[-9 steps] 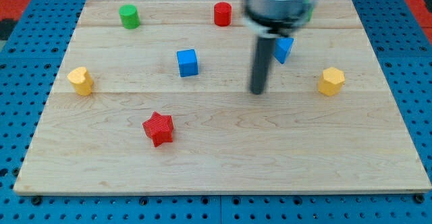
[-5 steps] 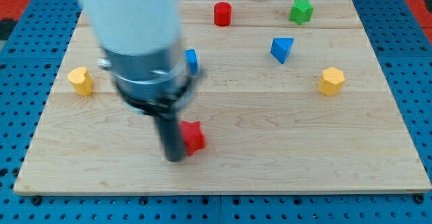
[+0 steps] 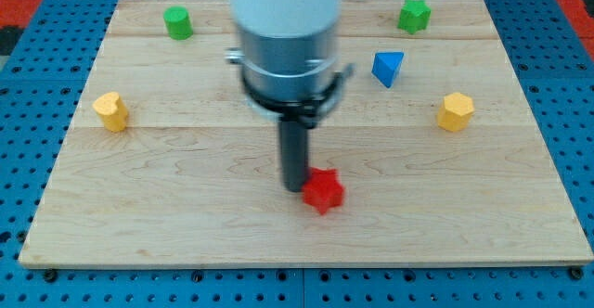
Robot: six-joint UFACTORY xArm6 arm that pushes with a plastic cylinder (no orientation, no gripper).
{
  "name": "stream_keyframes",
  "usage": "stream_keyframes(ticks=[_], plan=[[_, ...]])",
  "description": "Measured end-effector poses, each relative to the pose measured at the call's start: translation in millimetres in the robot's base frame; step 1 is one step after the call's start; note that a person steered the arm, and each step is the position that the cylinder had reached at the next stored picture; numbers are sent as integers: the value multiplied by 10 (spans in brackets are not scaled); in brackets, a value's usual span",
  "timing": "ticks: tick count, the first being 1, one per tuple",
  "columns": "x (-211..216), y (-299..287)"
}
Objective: Push the red star to the bottom right of the board
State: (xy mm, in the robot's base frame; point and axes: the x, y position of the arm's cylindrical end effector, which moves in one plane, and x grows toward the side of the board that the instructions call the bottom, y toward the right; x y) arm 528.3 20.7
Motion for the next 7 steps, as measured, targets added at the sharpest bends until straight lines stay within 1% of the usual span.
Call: stream_keyframes(ticks=[1, 2, 4, 5, 6, 7], plan=[[128, 853], [134, 1100], [461, 428], [525, 361], [516, 553], [394, 572]])
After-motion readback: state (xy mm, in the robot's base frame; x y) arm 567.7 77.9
